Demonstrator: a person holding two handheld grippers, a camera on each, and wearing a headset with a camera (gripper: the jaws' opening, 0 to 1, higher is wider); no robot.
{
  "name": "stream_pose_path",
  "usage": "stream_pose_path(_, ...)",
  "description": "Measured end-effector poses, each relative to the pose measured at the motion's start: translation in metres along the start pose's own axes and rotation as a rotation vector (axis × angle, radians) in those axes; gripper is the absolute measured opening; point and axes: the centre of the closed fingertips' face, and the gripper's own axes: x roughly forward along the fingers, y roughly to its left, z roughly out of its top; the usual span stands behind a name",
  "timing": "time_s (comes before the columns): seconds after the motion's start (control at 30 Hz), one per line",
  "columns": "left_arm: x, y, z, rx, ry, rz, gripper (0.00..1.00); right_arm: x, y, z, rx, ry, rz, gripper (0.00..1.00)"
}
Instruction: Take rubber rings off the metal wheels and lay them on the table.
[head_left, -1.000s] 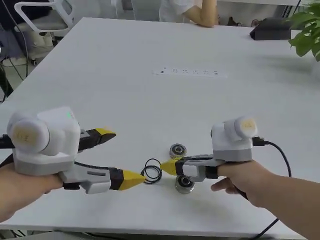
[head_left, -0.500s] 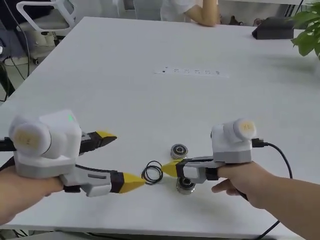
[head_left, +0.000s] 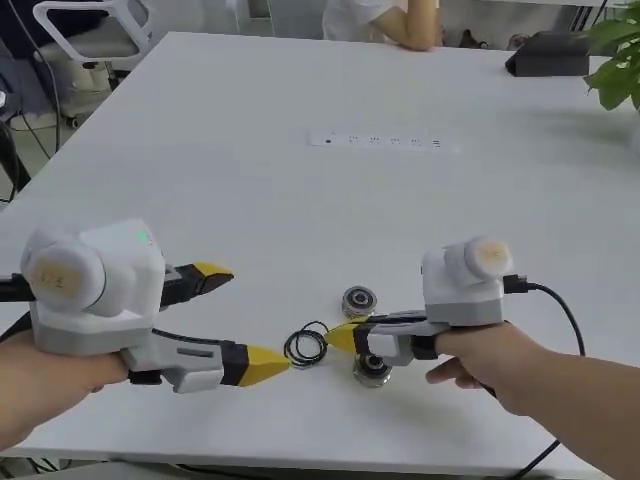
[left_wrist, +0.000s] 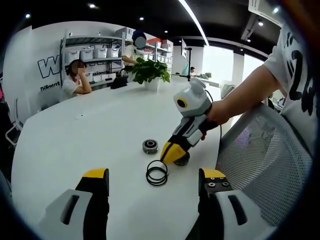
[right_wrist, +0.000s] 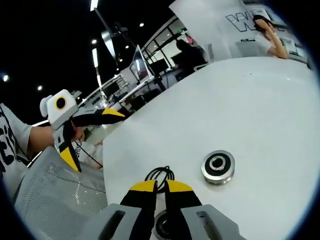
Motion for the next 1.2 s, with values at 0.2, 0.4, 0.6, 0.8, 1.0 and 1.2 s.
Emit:
stream_pose_path(0.2,0.000,0.000,0.000,0.000,0.000,-0.001,0.70,-0.001,-0.003,-0.001,-0.018,0.010,-0.017,0.08)
stream_pose_path(0.4,-0.001,0.000,0.001,0.003,0.002,0.000,0.70,-0.001,-0.003,0.001,-0.036,0.008,-0.023,0.12)
stream_pose_path(0.6,-0.001,0.000,0.002,0.005,0.001,0.002,0.70,-0.006,-0.003,0.005,-0.042,-0.007,-0.029,0.14)
stream_pose_path(0.8,-0.002,-0.001,0.006,0.008,-0.001,0.003,0.70,-0.013,-0.004,0.012,-0.048,-0.027,-0.038,0.17)
stream_pose_path(1.0,-0.003,-0.001,0.008,0.013,-0.003,0.005,0.70,-0.019,0.001,0.021,-0.069,-0.057,-0.035,0.24)
stream_pose_path(1.2,-0.004,-0.001,0.011,0.016,-0.009,0.010,0.70,-0.025,0.004,0.023,-0.095,-0.062,-0.036,0.27)
